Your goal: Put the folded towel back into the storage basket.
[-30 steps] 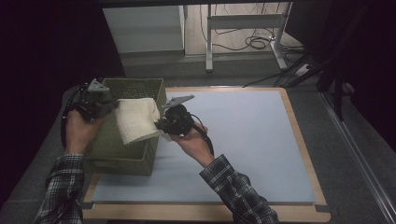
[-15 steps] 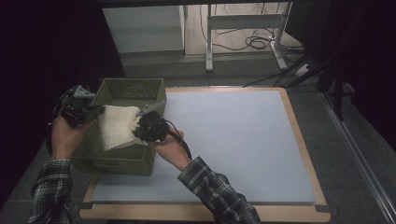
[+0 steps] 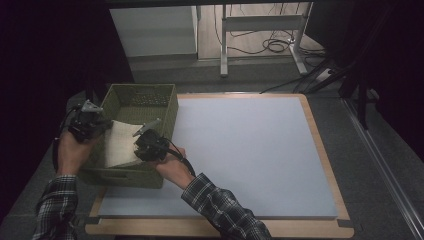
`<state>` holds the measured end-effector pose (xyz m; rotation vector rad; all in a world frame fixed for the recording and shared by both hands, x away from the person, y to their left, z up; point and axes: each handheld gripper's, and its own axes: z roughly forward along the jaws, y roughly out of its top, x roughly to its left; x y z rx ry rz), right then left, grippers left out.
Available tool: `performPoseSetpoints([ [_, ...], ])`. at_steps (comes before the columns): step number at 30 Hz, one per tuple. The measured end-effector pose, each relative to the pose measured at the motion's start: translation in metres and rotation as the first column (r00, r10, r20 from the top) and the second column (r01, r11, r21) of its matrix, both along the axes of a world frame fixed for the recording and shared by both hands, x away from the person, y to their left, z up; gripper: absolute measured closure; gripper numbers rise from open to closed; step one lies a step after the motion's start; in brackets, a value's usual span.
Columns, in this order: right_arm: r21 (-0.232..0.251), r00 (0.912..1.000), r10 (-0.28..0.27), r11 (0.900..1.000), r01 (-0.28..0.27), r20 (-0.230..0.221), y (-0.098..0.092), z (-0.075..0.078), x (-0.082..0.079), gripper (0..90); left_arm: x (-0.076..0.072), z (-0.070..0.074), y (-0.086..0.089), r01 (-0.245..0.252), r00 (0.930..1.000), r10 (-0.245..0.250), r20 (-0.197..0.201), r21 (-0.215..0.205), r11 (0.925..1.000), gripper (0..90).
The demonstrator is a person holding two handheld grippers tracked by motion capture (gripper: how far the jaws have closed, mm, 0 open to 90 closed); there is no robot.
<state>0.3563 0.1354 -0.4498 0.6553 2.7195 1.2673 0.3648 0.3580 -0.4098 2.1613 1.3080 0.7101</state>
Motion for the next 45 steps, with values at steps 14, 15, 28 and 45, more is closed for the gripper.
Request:
performPoseSetpoints([
  [14,-0.028,0.9991,-0.037,0.999,0.036,-0.022,-0.010,-0.006,-0.005,81.1,0.013,-0.024,-0.019,0.046,0.9979,-0.046,-0.045,0.000,0.9990,83.3],
  [15,-0.032,0.9989,-0.040,0.999,0.039,-0.023,-0.010,-0.005,-0.007,81.1,0.013,-0.025,-0.020,0.048,0.9977,-0.047,-0.049,0.002,0.9989,83.3],
  [28,-0.049,0.9996,-0.027,0.998,0.027,0.005,-0.006,-0.002,-0.011,64.4,0.021,-0.041,-0.027,0.019,0.9972,-0.018,-0.072,0.017,0.9997,63.4],
  [45,-0.015,0.9974,-0.014,1.000,0.015,0.071,-0.019,0.011,-0.007,54.5,0.019,-0.039,-0.027,-0.008,0.9987,0.004,-0.050,-0.062,0.9981,39.6],
])
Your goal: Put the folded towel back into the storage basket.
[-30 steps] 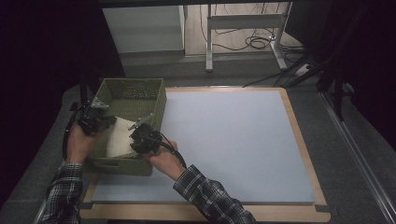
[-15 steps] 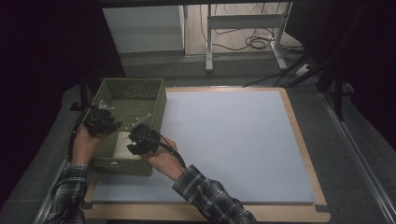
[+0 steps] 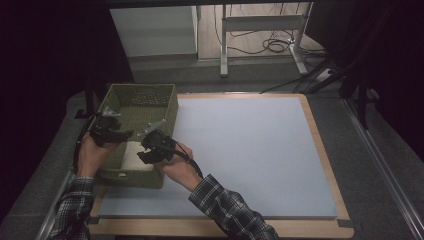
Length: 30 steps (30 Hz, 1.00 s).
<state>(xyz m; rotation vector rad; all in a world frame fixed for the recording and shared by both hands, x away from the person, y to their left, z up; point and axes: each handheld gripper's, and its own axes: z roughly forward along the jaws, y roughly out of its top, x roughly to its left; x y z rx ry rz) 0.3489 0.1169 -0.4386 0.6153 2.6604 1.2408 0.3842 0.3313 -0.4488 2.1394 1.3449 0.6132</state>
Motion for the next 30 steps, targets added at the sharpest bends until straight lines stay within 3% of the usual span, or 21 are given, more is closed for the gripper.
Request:
performPoseSetpoints([
  [9,0.007,0.9987,0.021,1.000,-0.022,0.046,-0.006,0.006,-0.002,43.0,0.000,0.003,-0.003,-0.005,1.0000,0.005,0.005,-0.067,0.9977,27.6],
  [16,0.001,0.9977,0.037,0.999,-0.037,0.057,-0.011,0.007,-0.003,37.0,0.002,0.002,-0.006,0.000,1.0000,0.000,-0.001,-0.109,0.9941,20.5],
  [30,-0.008,0.9959,0.057,0.998,-0.056,0.071,-0.027,0.012,-0.004,30.9,0.002,0.009,-0.013,0.013,0.9998,-0.010,0.016,-0.189,0.9819,9.8],
])
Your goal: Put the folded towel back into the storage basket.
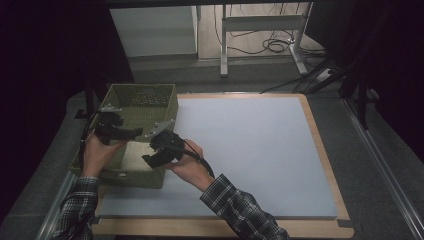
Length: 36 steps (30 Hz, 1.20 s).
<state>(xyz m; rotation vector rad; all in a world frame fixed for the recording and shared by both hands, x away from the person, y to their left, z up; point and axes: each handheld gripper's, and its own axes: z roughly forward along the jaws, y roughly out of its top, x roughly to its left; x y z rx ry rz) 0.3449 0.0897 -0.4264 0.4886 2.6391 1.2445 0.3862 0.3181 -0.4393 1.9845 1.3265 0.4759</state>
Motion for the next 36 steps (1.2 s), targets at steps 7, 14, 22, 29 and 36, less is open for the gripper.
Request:
performPoseSetpoints([
  [7,0.012,0.9998,-0.018,1.000,0.018,-0.002,-0.016,0.001,0.003,29.3,0.000,0.005,-0.011,0.028,0.9996,-0.028,0.010,-0.005,0.9996,8.0],
  [14,0.007,0.9994,-0.030,1.000,0.030,-0.014,-0.035,0.002,0.007,27.6,-0.001,0.010,-0.023,0.053,0.9984,-0.053,0.019,-0.009,0.9985,6.5],
  [22,0.004,0.9976,-0.066,0.998,0.066,-0.021,-0.059,-0.001,0.012,24.1,-0.001,0.017,-0.041,0.090,0.9953,-0.090,0.035,-0.003,0.9959,5.2],
  [29,0.004,0.9966,-0.078,0.997,0.078,-0.025,-0.078,-0.005,0.015,20.3,-0.001,0.021,-0.056,0.121,0.9919,-0.120,0.041,-0.010,0.9927,4.7],
  [36,-0.001,0.9945,-0.099,0.995,0.099,-0.033,-0.097,-0.010,0.017,17.5,0.003,0.020,-0.072,0.144,0.9892,-0.144,0.027,0.003,0.9896,4.6],
])
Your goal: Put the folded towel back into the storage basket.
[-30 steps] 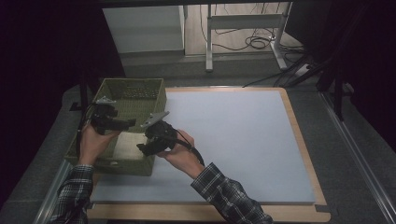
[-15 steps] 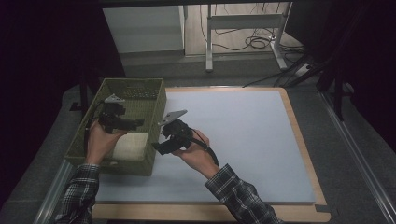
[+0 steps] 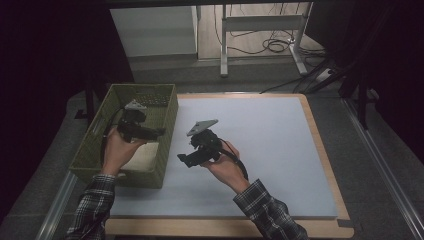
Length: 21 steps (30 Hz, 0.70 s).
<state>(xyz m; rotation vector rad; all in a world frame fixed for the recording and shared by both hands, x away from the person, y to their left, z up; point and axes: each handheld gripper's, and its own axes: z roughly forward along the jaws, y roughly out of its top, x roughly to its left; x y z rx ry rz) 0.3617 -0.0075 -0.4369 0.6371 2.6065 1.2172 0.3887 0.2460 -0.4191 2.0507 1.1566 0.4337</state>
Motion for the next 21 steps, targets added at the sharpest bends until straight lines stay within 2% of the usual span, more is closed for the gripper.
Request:
performPoseSetpoints([
  [9,0.005,0.9996,-0.025,1.000,0.025,-0.009,-0.028,-0.004,0.001,13.2,0.005,0.000,-0.021,0.026,0.9995,-0.026,-0.018,0.024,0.9994,4.8],
  [16,-0.010,0.9995,-0.032,0.999,0.032,-0.003,-0.044,-0.009,-0.001,11.3,0.008,0.000,-0.037,0.048,0.9983,-0.046,-0.035,0.045,0.9979,4.8],
  [21,-0.017,0.9991,-0.041,0.999,0.041,-0.007,-0.055,-0.014,-0.002,10.7,0.008,0.001,-0.048,0.064,0.9976,-0.062,-0.031,0.050,0.9967,4.8],
])
